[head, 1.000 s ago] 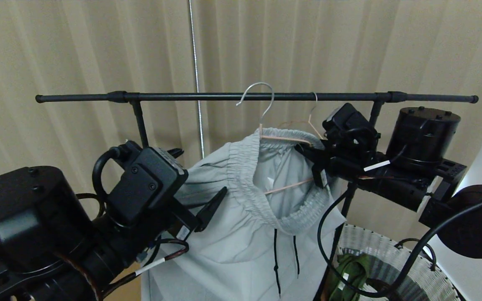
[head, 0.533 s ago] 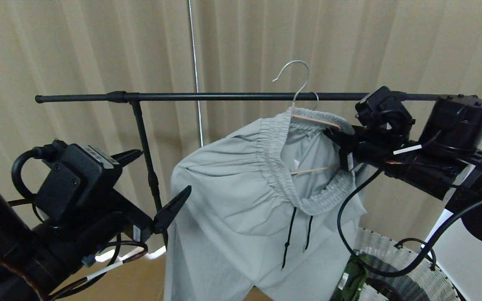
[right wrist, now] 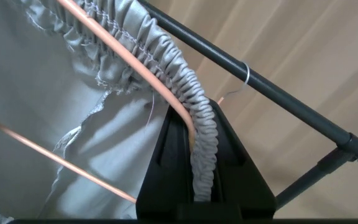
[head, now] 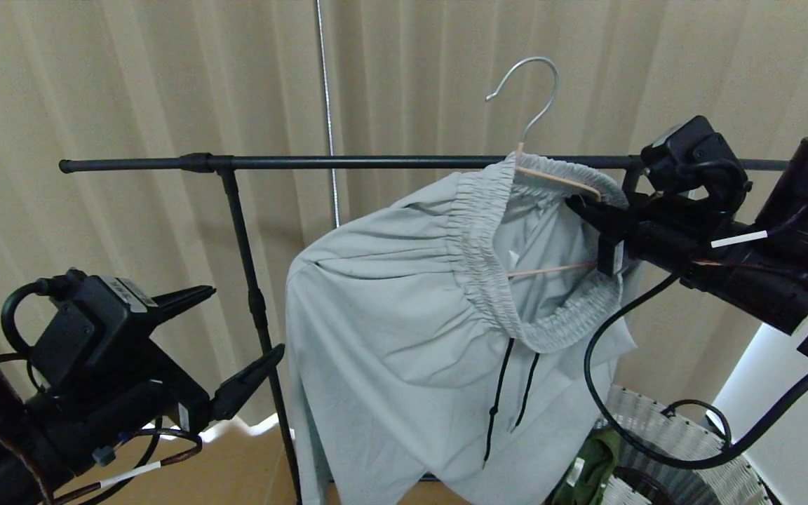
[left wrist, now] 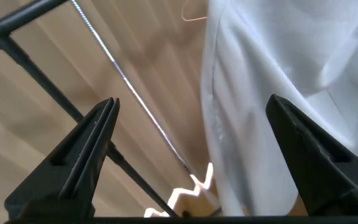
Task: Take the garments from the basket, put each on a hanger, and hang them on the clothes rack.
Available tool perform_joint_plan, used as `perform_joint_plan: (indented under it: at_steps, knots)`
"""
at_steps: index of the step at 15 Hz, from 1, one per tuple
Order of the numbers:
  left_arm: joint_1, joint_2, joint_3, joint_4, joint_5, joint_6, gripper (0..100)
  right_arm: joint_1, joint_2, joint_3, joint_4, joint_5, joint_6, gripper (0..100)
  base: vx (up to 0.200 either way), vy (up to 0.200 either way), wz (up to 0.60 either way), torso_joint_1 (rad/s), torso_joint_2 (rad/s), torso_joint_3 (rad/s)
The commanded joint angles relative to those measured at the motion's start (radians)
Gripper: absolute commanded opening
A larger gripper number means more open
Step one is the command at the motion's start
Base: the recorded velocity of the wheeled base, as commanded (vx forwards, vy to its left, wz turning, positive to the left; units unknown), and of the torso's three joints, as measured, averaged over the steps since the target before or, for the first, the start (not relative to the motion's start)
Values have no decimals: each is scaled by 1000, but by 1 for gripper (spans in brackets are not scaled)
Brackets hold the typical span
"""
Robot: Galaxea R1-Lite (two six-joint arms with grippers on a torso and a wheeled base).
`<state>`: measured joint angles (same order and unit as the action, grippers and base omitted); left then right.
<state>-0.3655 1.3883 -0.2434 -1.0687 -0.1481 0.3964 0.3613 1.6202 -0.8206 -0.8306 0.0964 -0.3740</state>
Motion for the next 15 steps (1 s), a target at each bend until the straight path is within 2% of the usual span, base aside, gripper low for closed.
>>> perform_joint_plan:
  at_steps: [1,6,13,14,15]
  knots:
    - [7,29,1,-2,-15,2,100,1,-20,14,-1,0,0,0,0,0,0,0,0,0]
    - [2,60,12,-5,-85,7,100,5,-42,28,-1,5,10,0,0,0,0,0,0,0]
    - [0,97,-28,-8,-96,9,100,42,-65,37,-1,8,17,0,0,0,0,0,0,0]
    - [0,97,-28,-8,-96,7,0,45,-66,37,-1,8,17,0,0,0,0,0,0,0]
    - [0,97,-22,-8,-94,7,0,45,-66,37,-1,8,17,0,0,0,0,0,0,0]
